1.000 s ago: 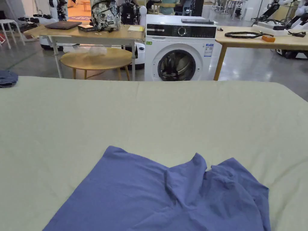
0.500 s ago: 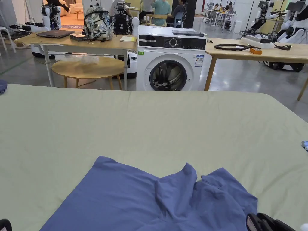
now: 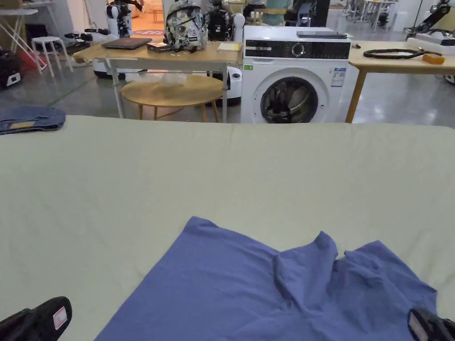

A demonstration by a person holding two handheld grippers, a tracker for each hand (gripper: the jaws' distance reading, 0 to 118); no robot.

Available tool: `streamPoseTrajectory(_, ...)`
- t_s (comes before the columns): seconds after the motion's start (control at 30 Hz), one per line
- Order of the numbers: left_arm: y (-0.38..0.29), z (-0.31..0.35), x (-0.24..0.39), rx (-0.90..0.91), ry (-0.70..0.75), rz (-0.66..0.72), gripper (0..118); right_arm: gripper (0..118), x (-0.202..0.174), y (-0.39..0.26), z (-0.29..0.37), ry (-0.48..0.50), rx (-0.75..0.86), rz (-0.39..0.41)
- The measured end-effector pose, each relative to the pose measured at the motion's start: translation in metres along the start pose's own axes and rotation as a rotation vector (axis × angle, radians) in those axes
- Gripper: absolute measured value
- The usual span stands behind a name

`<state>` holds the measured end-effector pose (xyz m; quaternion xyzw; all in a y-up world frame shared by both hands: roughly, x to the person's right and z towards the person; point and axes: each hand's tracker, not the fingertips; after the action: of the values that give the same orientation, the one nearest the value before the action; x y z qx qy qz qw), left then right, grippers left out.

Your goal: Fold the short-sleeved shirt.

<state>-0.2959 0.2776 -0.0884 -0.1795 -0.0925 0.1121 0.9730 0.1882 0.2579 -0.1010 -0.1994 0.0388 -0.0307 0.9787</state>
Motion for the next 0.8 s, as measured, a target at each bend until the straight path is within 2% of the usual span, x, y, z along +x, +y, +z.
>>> streamPoseTrajectory(0.07,-0.004,0.001,-0.012,-0.017,0.034,0.021,0,0,0.001,-0.004,0.0,0.008,-0.012,-0.009)
streamPoseTrajectory(0.1,-0.008,0.002,-0.019,-0.043,0.047,0.037,7,0,0.001,-0.006,-0.001,0.016,-0.022,-0.016)
streamPoseTrajectory(0.13,-0.012,0.003,-0.027,-0.082,0.039,0.056,29,0,0.001,-0.008,-0.002,0.021,-0.035,-0.023)
streamPoseTrajectory(0.17,-0.016,0.003,-0.037,-0.114,0.034,0.069,42,0,0.001,-0.011,-0.004,0.025,-0.046,-0.03)
streamPoseTrajectory(0.23,-0.029,0.001,-0.05,-0.187,0.098,0.079,51,0,0.001,-0.017,-0.007,0.03,-0.072,-0.042)
streamPoseTrajectory(0.33,-0.051,-0.009,-0.059,-0.286,0.159,0.077,52,0,-0.002,-0.021,-0.01,0.036,-0.102,-0.054)
streamPoseTrajectory(0.43,-0.077,-0.027,-0.079,-0.393,0.158,0.24,53,0,-0.003,-0.023,-0.012,0.04,-0.12,-0.064)
streamPoseTrajectory(0.47,-0.087,-0.033,-0.084,-0.38,0.158,0.268,53,0,-0.003,-0.024,-0.012,0.04,-0.124,-0.065)
streamPoseTrajectory(0.63,-0.112,-0.067,-0.084,-0.483,0.208,0.269,53,0,0.004,-0.027,-0.011,0.019,-0.141,-0.077)
streamPoseTrajectory(0.7,-0.109,-0.063,-0.083,-0.447,0.217,0.27,52,0,0.01,-0.029,-0.01,0.011,-0.147,-0.088)
streamPoseTrajectory(0.73,-0.108,-0.064,-0.082,-0.443,0.215,0.279,50,0,0.013,-0.03,-0.01,0.004,-0.146,-0.095)
streamPoseTrajectory(0.8,-0.11,-0.072,-0.078,-0.475,0.245,0.205,37,0,0.019,-0.033,-0.011,0.001,-0.147,-0.12)
